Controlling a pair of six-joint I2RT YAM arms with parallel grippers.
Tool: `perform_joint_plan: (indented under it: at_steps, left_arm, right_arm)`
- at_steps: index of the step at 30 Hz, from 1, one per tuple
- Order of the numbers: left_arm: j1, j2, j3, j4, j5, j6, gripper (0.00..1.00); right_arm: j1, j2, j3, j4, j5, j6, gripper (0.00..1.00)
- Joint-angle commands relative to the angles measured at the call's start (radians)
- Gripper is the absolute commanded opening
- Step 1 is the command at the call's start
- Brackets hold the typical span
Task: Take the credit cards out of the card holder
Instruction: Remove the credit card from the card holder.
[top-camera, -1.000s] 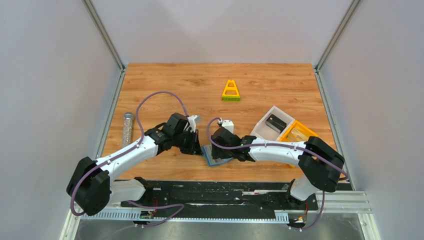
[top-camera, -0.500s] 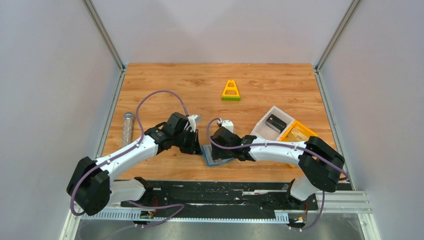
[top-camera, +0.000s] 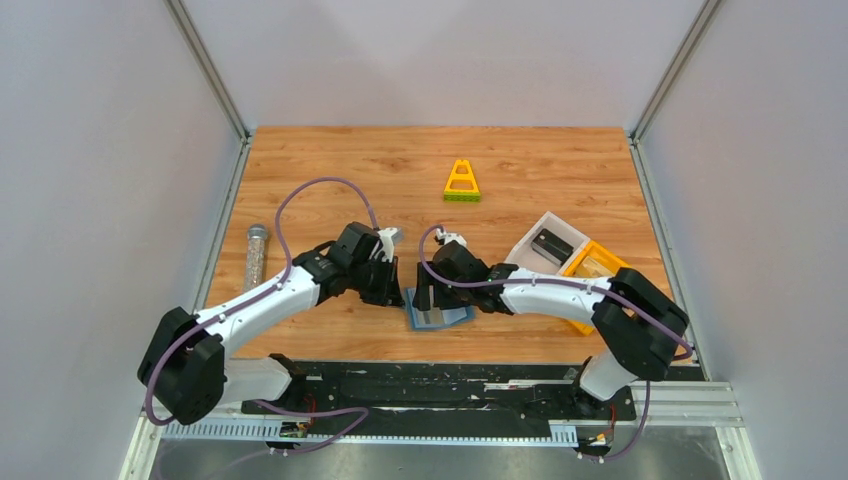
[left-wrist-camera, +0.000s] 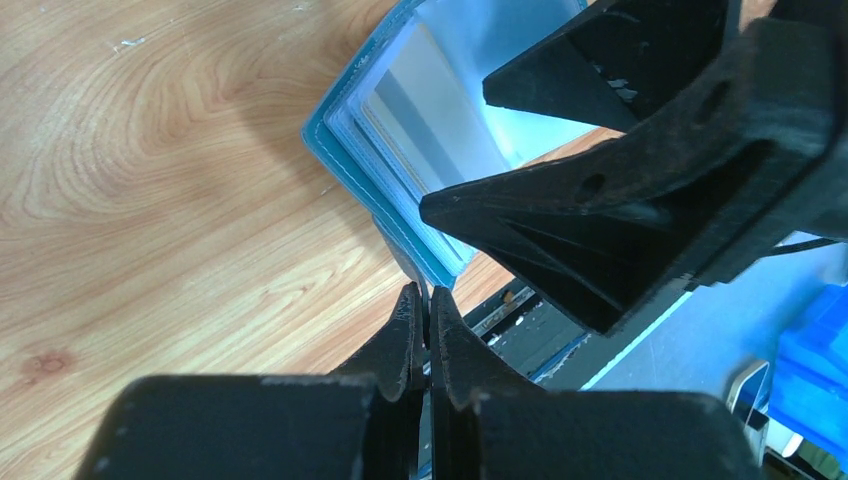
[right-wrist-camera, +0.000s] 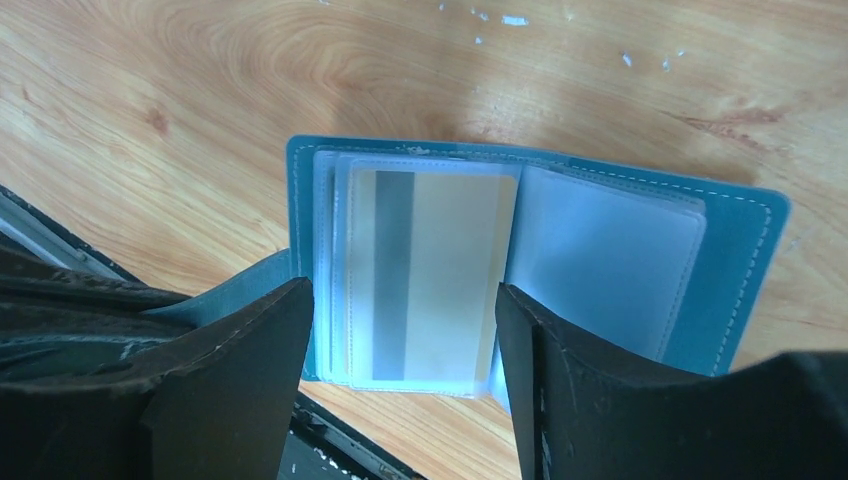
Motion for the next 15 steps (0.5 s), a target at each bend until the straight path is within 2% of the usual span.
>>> perform_joint_plan:
  at_steps: [1, 5, 10, 15]
  left_arm:
    - [0.004, 0.011, 0.045, 0.005, 0.000, 0.011, 0.00]
    - [0.003, 0.015, 0.049, 0.003, -0.001, 0.011, 0.00]
    - [0.003, 0.014, 0.059, -0.008, -0.009, 0.016, 0.00]
    - [0.004, 0.014, 0.068, -0.020, -0.015, 0.022, 0.00]
  right_arm:
    - [-0.007, 0.050, -0.010, 0.071, -0.065, -0.013, 0.69]
    - [-0.008, 0.070, -0.018, 0.069, -0.053, 0.003, 0.68]
    - [-0.008, 0.069, -0.027, 0.023, 0.034, 0.022, 0.56]
    - [-0.005, 0.036, -0.035, -0.004, 0.072, 0.033, 0.62]
